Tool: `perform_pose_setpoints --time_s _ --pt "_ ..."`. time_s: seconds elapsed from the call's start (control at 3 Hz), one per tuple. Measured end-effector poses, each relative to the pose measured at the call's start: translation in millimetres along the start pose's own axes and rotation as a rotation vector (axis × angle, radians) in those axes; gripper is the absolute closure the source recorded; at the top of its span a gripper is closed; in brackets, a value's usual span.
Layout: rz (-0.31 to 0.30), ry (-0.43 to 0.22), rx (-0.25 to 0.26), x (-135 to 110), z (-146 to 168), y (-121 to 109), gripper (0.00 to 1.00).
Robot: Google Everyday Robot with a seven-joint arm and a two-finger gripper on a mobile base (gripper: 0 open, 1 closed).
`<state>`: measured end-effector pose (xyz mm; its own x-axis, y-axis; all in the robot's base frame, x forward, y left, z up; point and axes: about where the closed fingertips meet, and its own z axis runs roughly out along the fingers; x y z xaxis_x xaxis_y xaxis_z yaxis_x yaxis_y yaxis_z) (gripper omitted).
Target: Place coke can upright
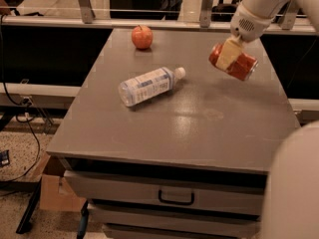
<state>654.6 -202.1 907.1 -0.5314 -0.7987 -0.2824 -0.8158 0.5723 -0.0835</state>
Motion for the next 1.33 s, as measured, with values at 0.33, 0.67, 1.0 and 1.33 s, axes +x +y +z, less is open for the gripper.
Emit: perform_pose_setpoints --time_s 0.33,0.67,1.0,1.33 --pt "-0.091 -0.235 0.056 -14 -50 3 1.00" --pt "-0.165 -0.477 0.071 -21 -72 8 1.00" --pt "-0.210 -0.720 0.048 -14 -87 14 1.00" --pt "-0.198 -0.872 -0.014 2 -85 22 1.00"
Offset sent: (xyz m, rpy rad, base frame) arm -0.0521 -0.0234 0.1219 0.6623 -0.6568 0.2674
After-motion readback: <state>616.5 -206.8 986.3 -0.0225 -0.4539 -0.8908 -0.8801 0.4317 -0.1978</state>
